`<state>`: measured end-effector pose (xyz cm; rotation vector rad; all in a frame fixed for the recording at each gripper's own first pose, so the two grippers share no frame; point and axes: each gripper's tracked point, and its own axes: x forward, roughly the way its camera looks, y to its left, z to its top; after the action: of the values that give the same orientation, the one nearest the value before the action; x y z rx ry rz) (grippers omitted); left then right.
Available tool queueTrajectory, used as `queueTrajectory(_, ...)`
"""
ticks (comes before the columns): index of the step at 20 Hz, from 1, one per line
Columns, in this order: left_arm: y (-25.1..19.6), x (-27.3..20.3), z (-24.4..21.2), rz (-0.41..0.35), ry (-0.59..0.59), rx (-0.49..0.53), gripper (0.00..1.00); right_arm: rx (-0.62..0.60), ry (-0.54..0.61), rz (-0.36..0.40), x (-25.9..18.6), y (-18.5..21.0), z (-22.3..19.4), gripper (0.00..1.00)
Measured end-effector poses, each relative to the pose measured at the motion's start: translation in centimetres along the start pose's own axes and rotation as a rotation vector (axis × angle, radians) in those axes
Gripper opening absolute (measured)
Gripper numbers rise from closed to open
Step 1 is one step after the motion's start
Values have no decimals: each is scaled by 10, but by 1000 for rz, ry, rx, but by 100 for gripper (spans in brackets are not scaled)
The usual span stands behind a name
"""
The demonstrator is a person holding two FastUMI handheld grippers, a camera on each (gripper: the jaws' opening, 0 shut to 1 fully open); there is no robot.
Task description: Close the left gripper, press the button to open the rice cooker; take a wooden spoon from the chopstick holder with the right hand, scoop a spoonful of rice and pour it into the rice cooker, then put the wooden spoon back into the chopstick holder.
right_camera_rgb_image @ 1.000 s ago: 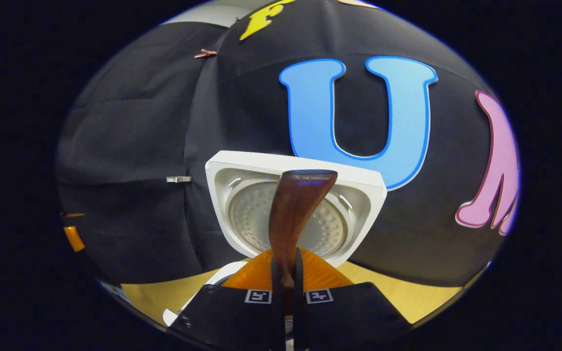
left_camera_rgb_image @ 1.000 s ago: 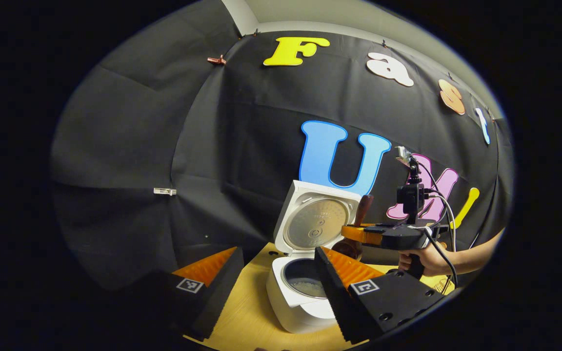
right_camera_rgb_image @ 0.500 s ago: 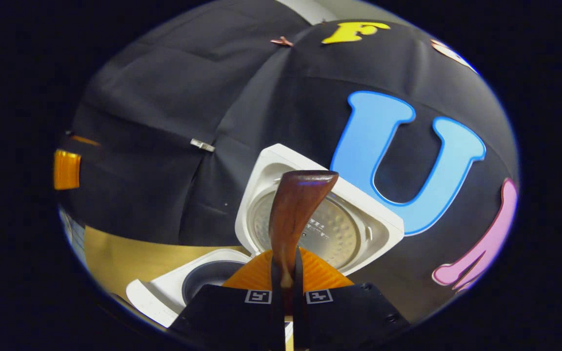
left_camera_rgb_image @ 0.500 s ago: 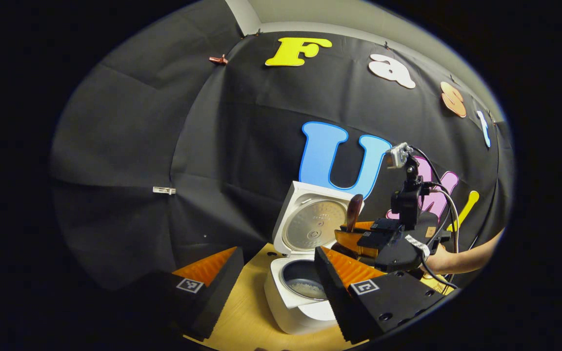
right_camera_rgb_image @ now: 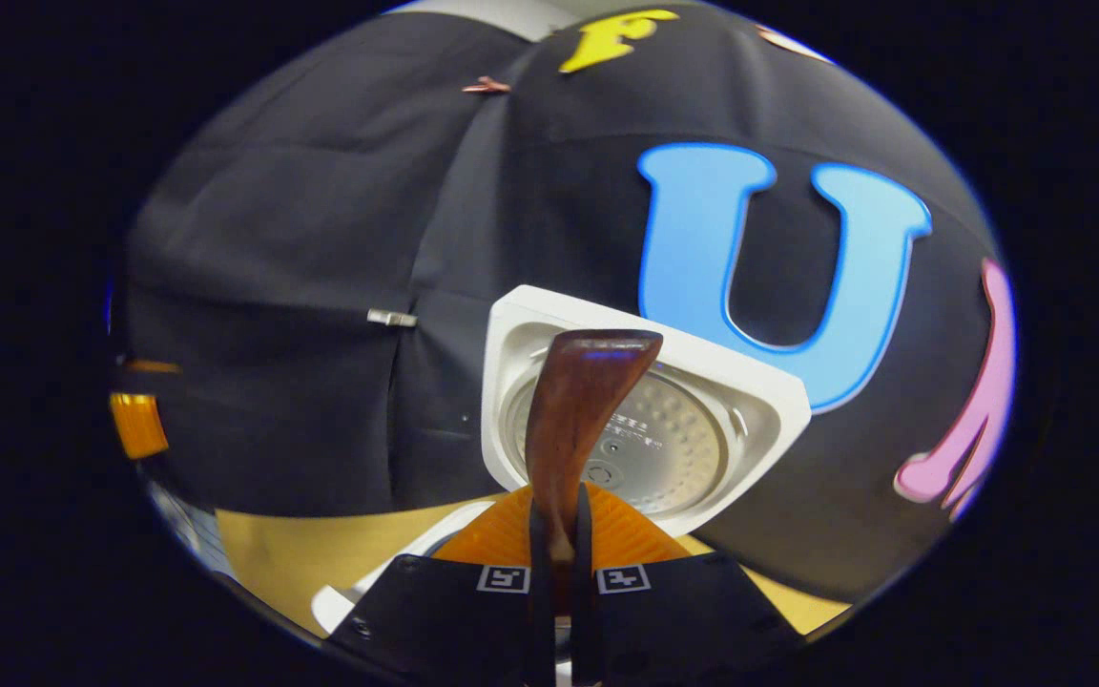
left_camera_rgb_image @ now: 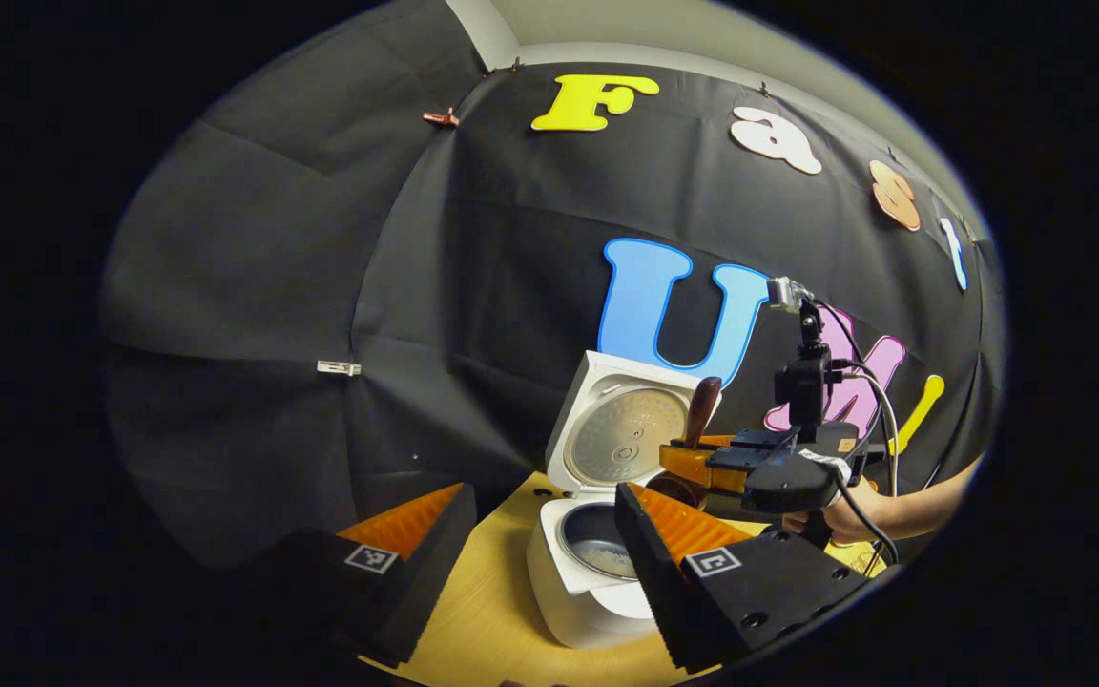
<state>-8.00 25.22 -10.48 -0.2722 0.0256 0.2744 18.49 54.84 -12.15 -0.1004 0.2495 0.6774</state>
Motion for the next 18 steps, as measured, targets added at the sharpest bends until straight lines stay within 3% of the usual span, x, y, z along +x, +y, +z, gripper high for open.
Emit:
queueTrajectory(9,-16,-4,4,-12,-5,27,93,812,-14,32,-19,-33,-4,10)
queueTrajectory(13,-32,-6,7,-31,-8,44,93,916,-61,28,-46,-59,4,10)
queueTrajectory(18,-54,-4,8,-60,-9,59,93,1077,-166,109,-100,-88,24,11)
